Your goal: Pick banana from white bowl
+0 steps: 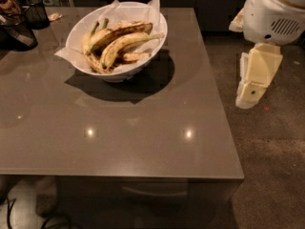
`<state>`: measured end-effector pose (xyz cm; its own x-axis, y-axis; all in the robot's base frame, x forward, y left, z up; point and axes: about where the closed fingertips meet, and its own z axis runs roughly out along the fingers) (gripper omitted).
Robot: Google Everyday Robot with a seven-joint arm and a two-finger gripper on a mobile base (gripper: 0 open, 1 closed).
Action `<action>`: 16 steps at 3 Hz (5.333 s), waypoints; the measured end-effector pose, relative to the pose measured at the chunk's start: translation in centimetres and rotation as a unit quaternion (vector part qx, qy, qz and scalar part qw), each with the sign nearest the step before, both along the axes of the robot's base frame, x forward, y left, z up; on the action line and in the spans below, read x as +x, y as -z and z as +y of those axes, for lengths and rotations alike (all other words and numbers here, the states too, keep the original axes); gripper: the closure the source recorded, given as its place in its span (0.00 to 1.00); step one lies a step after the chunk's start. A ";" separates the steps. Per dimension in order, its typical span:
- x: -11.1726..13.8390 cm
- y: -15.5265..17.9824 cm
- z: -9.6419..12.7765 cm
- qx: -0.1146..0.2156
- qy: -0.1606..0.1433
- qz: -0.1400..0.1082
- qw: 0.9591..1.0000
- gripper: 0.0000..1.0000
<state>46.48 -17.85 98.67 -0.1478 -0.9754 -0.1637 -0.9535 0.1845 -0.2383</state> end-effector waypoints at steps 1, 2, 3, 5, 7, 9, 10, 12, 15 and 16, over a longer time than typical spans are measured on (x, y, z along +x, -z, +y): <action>2.1 0.0 3.8 -0.029 -0.047 0.011 0.998 0.00; 2.7 -0.4 4.6 -0.025 -0.052 -0.002 0.998 0.00; 3.1 -0.9 5.3 -0.018 -0.063 -0.016 0.998 0.00; 9.6 -2.7 11.4 -0.051 -0.126 -0.042 0.990 0.00; 11.2 -2.9 13.2 -0.026 -0.138 -0.051 0.989 0.00; 16.5 -2.7 17.2 0.027 -0.154 -0.037 0.987 0.00; 18.8 -2.3 18.7 0.048 -0.151 -0.034 0.987 0.10; 21.4 0.3 20.5 0.056 -0.139 -0.012 0.989 0.20; 23.3 5.3 20.2 0.041 -0.110 0.036 0.992 0.41; 24.1 5.3 18.9 0.034 -0.095 0.032 0.994 0.40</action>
Offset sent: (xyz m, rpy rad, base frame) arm 0.0189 0.0339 0.0002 -0.0523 0.0211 0.0839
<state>70.53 1.01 93.33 0.0265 -0.9737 -0.2264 -0.9856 0.0124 -0.1687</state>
